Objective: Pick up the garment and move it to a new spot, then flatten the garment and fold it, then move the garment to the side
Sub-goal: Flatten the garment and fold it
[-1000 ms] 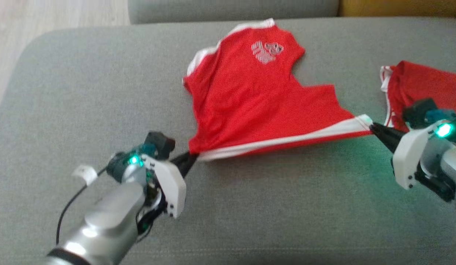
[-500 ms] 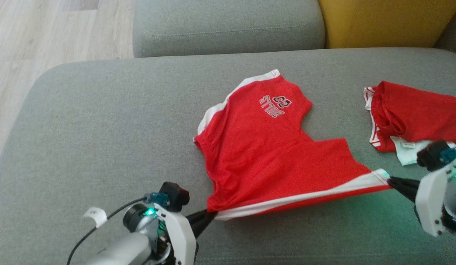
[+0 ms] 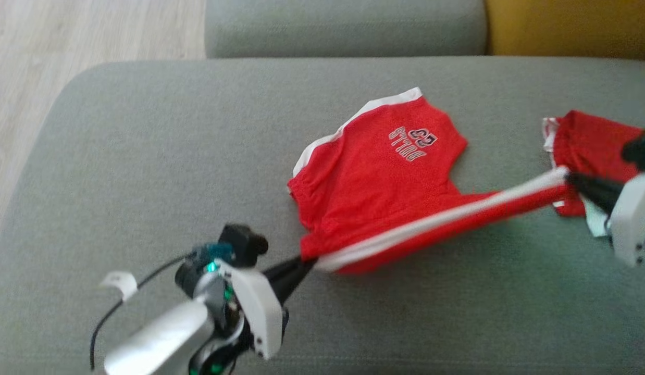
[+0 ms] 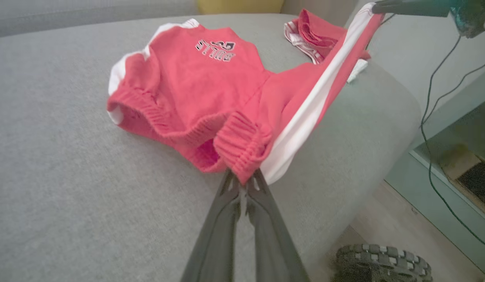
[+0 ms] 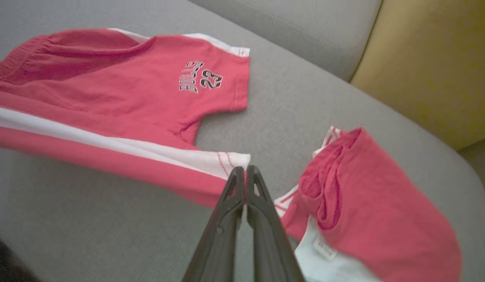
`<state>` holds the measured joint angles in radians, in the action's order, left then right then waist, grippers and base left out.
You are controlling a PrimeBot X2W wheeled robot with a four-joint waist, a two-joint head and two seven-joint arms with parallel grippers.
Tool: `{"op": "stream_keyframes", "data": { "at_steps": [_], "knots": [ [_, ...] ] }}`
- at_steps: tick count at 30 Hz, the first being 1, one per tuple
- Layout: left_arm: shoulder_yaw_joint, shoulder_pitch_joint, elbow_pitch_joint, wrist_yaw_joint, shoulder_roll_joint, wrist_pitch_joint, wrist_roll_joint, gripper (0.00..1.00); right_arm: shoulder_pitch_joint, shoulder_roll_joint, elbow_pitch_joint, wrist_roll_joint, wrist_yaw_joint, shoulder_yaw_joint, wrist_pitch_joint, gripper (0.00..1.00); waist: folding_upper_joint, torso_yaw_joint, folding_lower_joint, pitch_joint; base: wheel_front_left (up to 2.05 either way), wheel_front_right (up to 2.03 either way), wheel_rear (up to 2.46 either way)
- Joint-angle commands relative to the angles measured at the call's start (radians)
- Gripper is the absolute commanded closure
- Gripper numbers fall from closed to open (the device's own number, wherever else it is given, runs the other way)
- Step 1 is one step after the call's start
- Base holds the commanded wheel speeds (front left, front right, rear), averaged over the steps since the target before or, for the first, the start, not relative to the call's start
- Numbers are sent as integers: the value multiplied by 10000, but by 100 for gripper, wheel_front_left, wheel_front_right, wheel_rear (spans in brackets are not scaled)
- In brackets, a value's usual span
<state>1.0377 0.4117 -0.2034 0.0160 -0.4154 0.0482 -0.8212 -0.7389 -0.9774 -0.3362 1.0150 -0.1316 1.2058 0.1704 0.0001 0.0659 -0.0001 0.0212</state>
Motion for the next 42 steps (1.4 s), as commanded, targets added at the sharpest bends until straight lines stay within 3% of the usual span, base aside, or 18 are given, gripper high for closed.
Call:
{"op": "stream_keyframes", "data": {
  "at_steps": [1, 11, 22, 36, 38, 39, 41, 42],
  "knots": [
    [-624, 987, 349, -118, -158, -73, -1, 100, -493, -204, -45, -294, 9, -346, -64, 100, -1, 294, 1, 391, 0, 0, 0],
    [-1101, 2412, -158, -63, 549, -172, -4, 100, -2393, 253, -687, -1206, 9, -644, -23, 100, -1, 1094, 1, 1841, 0, 0, 0],
    [-1467, 4435, -2335, 242, 1809, -592, 125, 100, -4891, 857, -1930, -2050, 9, -18, 32, 100, -1, 1872, 1, 3577, 0, 0, 0],
    [-1516, 6036, -4962, 616, 3114, -1272, 167, 98, -6486, 1321, -3329, -2936, 9, 647, -396, 100, -1, 2339, 1, 4832, 0, 0, 0],
    [-1488, 6220, -5264, 649, 3239, -1351, 167, 52, -6609, 1400, -3492, -3061, 9, 676, -511, 100, -1, 2378, 1, 4970, 0, 0, 0],
    [-1476, 6309, -5417, 647, 3293, -1400, 177, 2, -6668, 1446, -3572, -3118, 9, 687, -583, 100, -1, 2396, 1, 5034, 0, 0, 0],
    [-1458, 6455, -5722, 615, 3388, -1516, 187, 0, -6762, 1564, -3774, -3161, 9, 700, -775, 100, -1, 2425, 1, 5126, 0, 0, 0],
    [-1448, 6511, -5867, 597, 3428, -1587, 190, 0, -6790, 1636, -3891, -3165, 9, 704, -880, 57, -1, 2430, 1, 5154, 0, 0, 0]
  ]
}}
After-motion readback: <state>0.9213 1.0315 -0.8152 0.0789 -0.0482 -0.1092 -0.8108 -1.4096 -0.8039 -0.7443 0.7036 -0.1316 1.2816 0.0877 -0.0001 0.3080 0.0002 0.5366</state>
